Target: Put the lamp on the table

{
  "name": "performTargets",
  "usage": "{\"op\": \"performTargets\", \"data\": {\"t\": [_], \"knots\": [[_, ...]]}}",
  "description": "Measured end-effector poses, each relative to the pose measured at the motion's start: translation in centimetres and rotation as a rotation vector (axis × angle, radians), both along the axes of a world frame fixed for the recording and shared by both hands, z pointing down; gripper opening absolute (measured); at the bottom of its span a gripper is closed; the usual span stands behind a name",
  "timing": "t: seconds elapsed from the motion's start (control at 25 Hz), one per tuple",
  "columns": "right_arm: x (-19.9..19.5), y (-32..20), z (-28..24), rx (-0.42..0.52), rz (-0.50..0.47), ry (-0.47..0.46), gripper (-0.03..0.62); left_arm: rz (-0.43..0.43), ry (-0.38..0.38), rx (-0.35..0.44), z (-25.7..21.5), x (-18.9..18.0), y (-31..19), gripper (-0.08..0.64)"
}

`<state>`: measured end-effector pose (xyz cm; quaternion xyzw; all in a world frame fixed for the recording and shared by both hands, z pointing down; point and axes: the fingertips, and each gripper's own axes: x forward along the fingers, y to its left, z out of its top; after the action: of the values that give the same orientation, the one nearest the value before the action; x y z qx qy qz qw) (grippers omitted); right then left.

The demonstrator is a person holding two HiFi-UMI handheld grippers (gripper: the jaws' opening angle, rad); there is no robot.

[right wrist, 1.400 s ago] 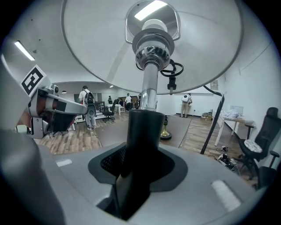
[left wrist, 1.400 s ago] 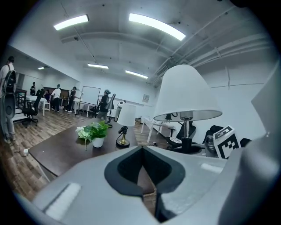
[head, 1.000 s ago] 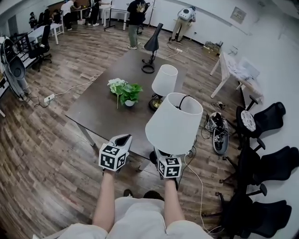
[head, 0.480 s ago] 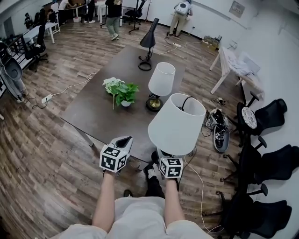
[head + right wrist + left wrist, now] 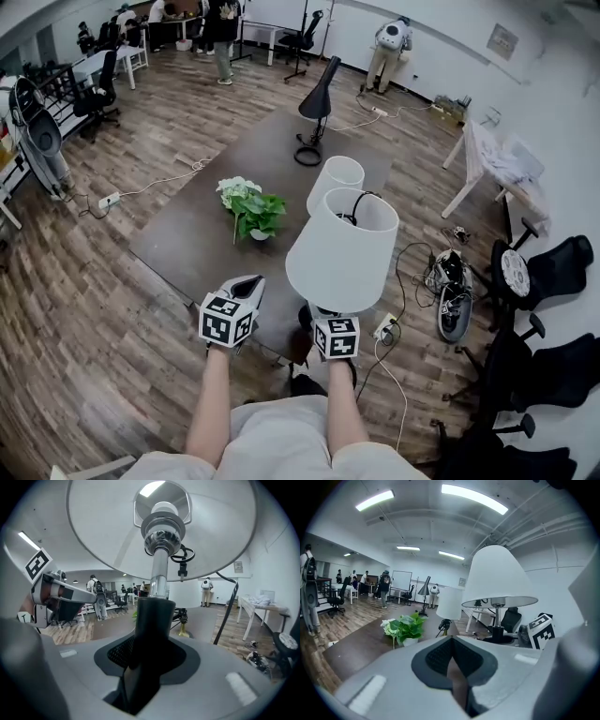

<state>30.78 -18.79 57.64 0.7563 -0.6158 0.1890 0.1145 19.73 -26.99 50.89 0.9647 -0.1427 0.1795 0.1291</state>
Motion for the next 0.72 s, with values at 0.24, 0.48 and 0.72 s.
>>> {"op": "performTargets", "data": {"t": [0.24, 0.48, 0.72], "knots": [[2.0, -4.8, -0.3, -0.001, -0.1, 0.016, 0.175, -0.082, -0.002, 0.0, -0.1, 1.5, -3.4, 0.0], [2.9, -9.3, -0.7, 0.021, -0.188, -0.003, 0.175, -0.183, -0.026, 0.002, -0.2, 0.8, -6.2, 0.0], [0.6, -12.9, -0.9, 0.049, -0.33, -0.031, 0.175, -0.324, -0.044, -0.021, 0.1, -1.6, -8.5, 0.0]]}}
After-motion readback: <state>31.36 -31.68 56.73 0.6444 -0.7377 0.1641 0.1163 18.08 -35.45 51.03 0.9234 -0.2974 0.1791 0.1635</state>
